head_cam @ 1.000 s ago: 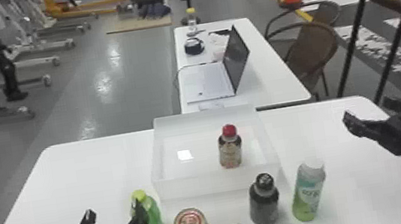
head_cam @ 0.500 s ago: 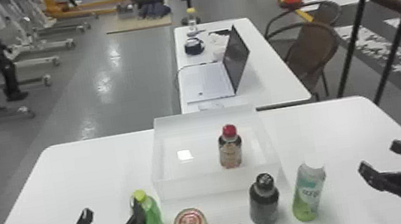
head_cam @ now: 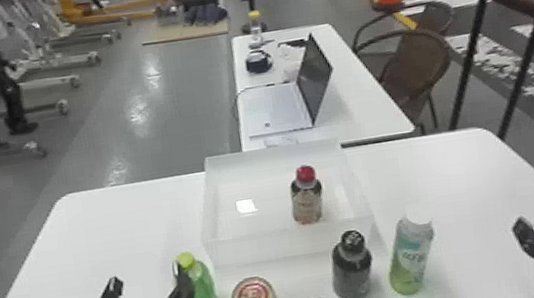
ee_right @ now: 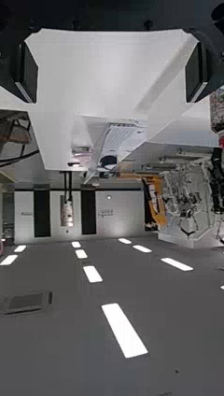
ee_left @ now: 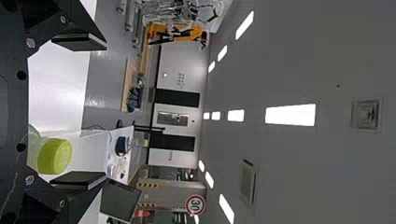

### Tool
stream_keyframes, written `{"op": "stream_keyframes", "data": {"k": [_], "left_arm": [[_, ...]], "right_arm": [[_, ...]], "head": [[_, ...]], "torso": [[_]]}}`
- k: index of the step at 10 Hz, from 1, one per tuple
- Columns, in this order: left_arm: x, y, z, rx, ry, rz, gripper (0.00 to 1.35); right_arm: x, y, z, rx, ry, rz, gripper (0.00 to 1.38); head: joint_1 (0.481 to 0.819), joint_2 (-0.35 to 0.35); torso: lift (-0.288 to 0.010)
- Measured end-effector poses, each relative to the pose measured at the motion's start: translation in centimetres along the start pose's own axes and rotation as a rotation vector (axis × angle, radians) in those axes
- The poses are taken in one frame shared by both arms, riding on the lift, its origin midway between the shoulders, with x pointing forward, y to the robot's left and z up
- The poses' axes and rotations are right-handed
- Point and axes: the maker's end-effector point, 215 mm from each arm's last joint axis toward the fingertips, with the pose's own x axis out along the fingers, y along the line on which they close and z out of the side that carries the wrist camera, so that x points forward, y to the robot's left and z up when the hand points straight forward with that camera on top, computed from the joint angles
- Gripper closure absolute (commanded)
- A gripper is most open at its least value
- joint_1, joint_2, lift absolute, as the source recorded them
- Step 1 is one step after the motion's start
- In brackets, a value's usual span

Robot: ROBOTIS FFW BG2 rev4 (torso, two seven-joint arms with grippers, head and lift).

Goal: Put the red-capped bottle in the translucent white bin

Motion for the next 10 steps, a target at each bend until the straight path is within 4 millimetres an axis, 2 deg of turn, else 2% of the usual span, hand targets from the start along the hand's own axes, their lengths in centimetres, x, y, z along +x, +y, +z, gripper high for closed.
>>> {"op": "stream_keyframes", "data": {"k": [1,3,8,10], "left_arm": [[0.0,0.0,0.1,0.000,-0.007,0.000,0.30],[0.1,0.0,0.0,-0.007,-0.009,0.006,0.30],[0.8,0.2,0.1,-0.020,-0.019,0.014,0.30],[0.5,1.1,-0.1,-0.017,-0.014,0.034,0.30]], "right_arm": [[-1.4,-1.1,-0.9,0.014,-0.010,-0.113,0.11],[-3.1,-1.6,-1.7,0.025,-0.018,-0.182,0.11],[-1.6,-0.1,-1.8,-0.027,0.010,-0.156,0.11],[-0.9,1.1,-2.1,-0.031,0.019,-0.133,0.11]], "head": [[0.549,0.000],[0.549,0.000],[0.549,0.000],[0.549,0.000]], "torso": [[-0.100],[-0.100],[-0.100],[-0.100]]}}
